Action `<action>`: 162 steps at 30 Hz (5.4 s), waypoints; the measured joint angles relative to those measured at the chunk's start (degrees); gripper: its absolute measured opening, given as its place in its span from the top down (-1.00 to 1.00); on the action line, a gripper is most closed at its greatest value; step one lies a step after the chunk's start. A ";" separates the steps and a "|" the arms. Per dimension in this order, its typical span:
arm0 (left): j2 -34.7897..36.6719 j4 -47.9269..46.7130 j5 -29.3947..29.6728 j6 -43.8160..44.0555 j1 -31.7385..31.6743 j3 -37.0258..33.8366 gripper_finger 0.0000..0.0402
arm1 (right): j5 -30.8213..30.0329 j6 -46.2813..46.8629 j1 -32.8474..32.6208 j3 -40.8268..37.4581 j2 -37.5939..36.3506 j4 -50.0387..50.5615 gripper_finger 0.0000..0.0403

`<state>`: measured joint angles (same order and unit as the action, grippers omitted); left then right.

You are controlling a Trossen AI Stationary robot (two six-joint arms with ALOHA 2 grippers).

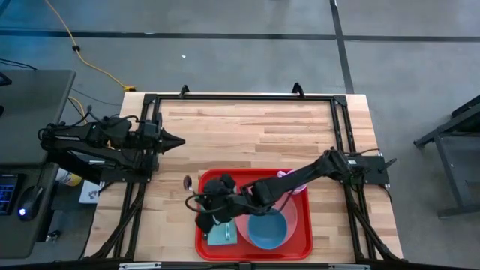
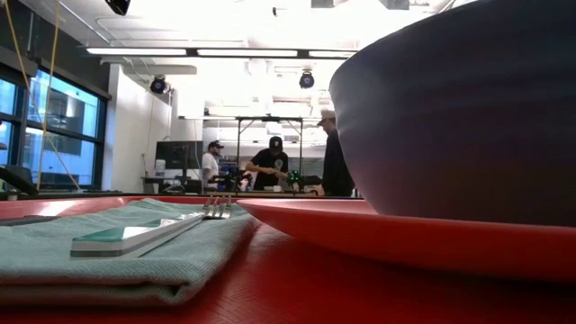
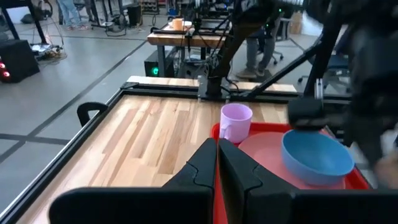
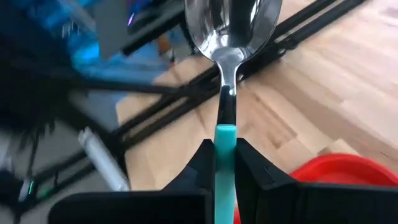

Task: Set up tray
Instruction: Put the blue spoon on the blue napkin beside the black knife, then adjust the blue spoon on the blue napkin

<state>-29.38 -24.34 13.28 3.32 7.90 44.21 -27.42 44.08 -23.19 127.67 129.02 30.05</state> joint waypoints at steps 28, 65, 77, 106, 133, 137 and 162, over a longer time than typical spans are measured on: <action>0.01 1.45 6.86 1.05 0.02 0.00 0.77 | -1.59 33.44 -2.31 -24.13 -0.10 -11.51 0.95; -0.01 1.49 7.45 3.25 0.02 0.00 0.77 | 4.24 34.48 -1.55 -24.32 3.58 -15.92 0.95; -0.01 1.34 7.18 3.01 0.00 0.00 0.77 | 3.28 36.56 -2.07 -24.32 3.49 -13.74 0.75; 0.01 -3.59 3.79 -0.50 0.01 0.00 0.77 | 5.69 -16.25 3.71 -24.32 -13.36 -4.90 0.53; -20.57 -11.04 -4.02 15.11 0.93 -7.56 0.77 | -27.03 -1.35 6.79 -62.62 -66.27 35.68 0.16; -25.65 -3.97 -8.31 17.80 2.25 -9.68 0.77 | -26.05 -5.32 6.79 -69.16 -72.25 27.16 0.13; -38.97 10.74 -5.21 40.50 20.82 -9.66 -0.54 | -19.30 -20.73 6.55 -74.27 -76.59 18.30 -0.06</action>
<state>-68.35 -13.60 8.07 43.82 28.72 34.54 -46.72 23.36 -16.64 53.41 52.43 48.36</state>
